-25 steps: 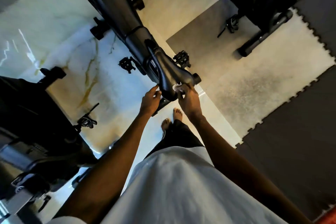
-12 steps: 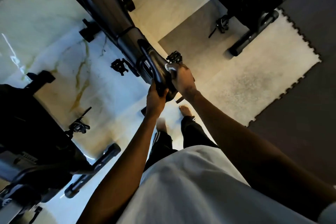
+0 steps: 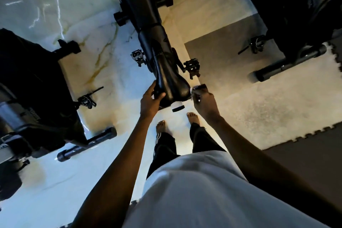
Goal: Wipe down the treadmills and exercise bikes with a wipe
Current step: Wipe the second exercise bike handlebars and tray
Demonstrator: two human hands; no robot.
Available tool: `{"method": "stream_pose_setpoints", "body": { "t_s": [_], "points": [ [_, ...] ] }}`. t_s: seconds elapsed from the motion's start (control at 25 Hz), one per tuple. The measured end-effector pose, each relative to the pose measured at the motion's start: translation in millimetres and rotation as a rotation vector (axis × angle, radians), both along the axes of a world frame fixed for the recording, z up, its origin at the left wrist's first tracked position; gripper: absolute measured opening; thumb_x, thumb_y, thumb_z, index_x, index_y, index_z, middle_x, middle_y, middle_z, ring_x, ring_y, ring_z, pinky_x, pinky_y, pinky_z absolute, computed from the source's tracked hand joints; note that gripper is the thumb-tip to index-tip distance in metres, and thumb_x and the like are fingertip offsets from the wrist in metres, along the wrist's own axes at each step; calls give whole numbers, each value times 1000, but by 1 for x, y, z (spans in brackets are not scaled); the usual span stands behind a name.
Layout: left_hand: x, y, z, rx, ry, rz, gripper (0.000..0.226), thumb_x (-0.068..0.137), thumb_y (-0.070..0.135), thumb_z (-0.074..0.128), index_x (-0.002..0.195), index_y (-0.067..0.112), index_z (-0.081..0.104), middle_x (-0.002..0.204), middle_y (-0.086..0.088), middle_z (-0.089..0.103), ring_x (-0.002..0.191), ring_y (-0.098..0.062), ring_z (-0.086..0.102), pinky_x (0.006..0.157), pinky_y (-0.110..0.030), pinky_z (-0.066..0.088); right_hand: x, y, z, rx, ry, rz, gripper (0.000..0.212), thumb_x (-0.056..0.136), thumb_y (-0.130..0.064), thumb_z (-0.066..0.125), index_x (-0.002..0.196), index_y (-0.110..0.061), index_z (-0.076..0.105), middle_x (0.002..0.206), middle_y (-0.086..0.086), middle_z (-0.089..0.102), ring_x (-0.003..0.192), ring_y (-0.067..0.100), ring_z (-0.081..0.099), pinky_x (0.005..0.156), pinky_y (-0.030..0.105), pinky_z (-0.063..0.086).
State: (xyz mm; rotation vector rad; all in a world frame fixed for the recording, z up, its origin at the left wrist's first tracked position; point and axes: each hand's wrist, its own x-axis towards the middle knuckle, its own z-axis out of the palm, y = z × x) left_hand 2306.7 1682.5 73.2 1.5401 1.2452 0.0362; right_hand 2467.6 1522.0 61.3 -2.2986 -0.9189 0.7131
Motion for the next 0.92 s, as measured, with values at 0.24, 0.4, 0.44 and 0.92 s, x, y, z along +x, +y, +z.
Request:
{"method": "stream_pose_setpoints", "body": {
  "t_s": [0.24,0.4,0.44,0.92],
  "points": [
    [1,-16,1,27,48,107,60,94,24,70,150,21,47,142,-2,58,126,-21,60,106,-44,49,29,48,5,113,49,84,27,96,-8,57,118,-7,72,116,9,73,107,23,67,90,16,42],
    [10,-18,6,22,116,119,61,95,22,68,151,22,44,142,-6,59,127,-24,58,105,-44,50,28,46,1,153,89,28,23,95,-5,57,113,-6,72,111,12,72,106,27,66,90,19,41],
    [10,-18,5,23,134,118,61,95,24,68,151,23,44,141,-6,59,127,-24,59,106,-44,49,22,37,0,162,84,15,23,95,-3,57,112,-5,72,110,13,71,104,28,66,89,20,42],
    [-2,-32,3,81,264,81,59,100,34,60,154,26,38,134,-5,65,120,-24,63,88,-22,40,33,124,16,238,108,72,17,95,-15,64,107,-9,74,111,8,72,101,21,67,85,22,50]
  ]
}}
